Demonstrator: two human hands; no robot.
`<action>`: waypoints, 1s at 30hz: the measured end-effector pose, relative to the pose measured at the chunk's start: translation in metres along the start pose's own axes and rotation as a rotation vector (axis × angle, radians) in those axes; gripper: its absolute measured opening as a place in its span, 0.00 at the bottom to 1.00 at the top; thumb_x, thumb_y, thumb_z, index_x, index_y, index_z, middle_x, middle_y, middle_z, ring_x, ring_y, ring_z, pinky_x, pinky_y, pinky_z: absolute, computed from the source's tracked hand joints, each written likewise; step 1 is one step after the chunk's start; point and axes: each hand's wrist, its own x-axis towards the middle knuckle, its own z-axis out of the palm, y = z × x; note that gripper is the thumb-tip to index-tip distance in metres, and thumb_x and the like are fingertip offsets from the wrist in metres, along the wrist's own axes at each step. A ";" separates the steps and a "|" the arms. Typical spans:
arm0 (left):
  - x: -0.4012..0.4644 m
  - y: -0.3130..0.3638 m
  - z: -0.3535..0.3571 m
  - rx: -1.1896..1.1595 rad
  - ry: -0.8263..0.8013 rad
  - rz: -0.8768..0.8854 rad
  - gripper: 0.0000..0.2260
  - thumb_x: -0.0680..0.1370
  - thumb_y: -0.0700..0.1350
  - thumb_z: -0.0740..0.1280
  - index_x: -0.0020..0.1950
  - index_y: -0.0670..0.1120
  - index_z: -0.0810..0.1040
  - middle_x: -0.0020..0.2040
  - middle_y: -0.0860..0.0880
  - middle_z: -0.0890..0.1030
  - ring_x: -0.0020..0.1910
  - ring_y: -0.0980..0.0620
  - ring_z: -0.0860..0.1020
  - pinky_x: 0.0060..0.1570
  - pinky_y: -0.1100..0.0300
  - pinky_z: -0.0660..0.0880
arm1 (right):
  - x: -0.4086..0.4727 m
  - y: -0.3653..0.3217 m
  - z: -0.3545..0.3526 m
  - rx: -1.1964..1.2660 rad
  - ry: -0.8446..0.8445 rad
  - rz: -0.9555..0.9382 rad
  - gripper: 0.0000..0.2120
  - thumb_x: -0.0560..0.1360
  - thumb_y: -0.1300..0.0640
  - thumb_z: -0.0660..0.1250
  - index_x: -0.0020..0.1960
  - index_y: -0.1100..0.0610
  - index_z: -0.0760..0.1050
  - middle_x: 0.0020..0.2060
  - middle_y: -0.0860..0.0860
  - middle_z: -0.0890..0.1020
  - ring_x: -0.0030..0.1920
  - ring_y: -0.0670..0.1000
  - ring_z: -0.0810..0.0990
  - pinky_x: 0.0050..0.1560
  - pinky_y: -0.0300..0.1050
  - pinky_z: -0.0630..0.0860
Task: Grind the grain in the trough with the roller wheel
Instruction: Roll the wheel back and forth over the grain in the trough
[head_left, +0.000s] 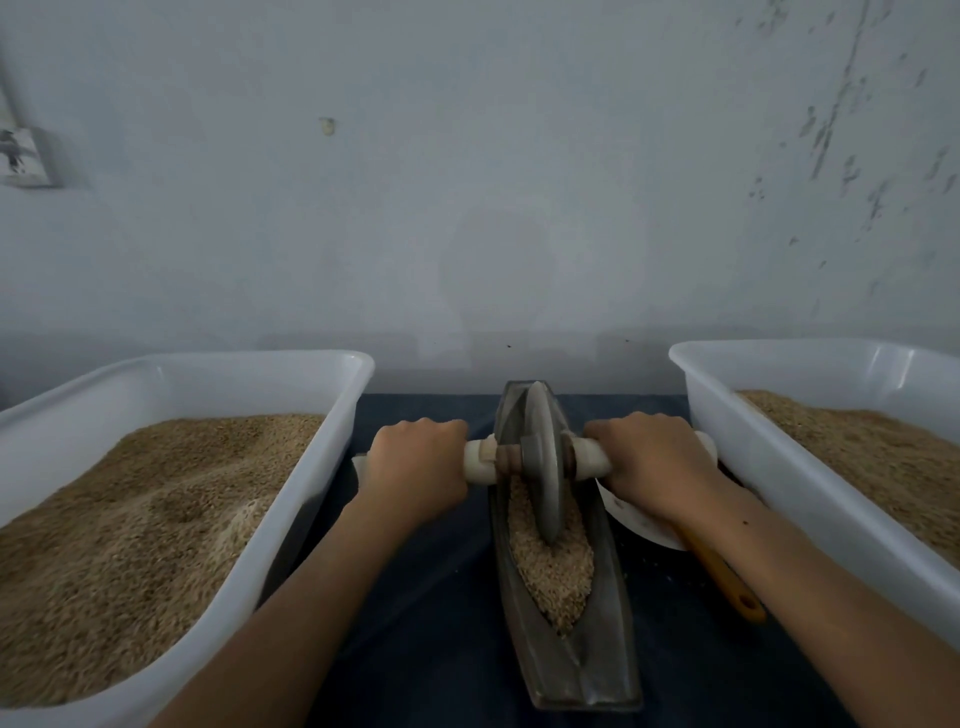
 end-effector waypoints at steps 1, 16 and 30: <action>0.000 0.000 0.001 0.009 0.042 0.000 0.09 0.75 0.54 0.65 0.50 0.51 0.70 0.44 0.51 0.79 0.42 0.51 0.77 0.39 0.58 0.70 | 0.000 0.000 0.003 -0.002 0.037 -0.001 0.04 0.75 0.52 0.62 0.45 0.45 0.67 0.43 0.47 0.81 0.45 0.53 0.79 0.39 0.45 0.65; 0.003 -0.005 -0.007 -0.059 -0.285 0.042 0.13 0.71 0.52 0.69 0.52 0.49 0.76 0.42 0.52 0.76 0.42 0.52 0.75 0.41 0.58 0.71 | -0.001 -0.002 -0.023 0.020 -0.255 -0.034 0.10 0.72 0.53 0.66 0.53 0.47 0.77 0.40 0.47 0.78 0.41 0.49 0.78 0.36 0.42 0.67; -0.003 0.004 0.002 0.037 0.052 -0.002 0.09 0.75 0.51 0.65 0.51 0.49 0.72 0.46 0.50 0.79 0.44 0.50 0.78 0.41 0.58 0.69 | -0.001 0.002 -0.001 0.001 -0.007 -0.012 0.04 0.73 0.52 0.63 0.44 0.45 0.68 0.44 0.48 0.80 0.46 0.54 0.79 0.39 0.45 0.66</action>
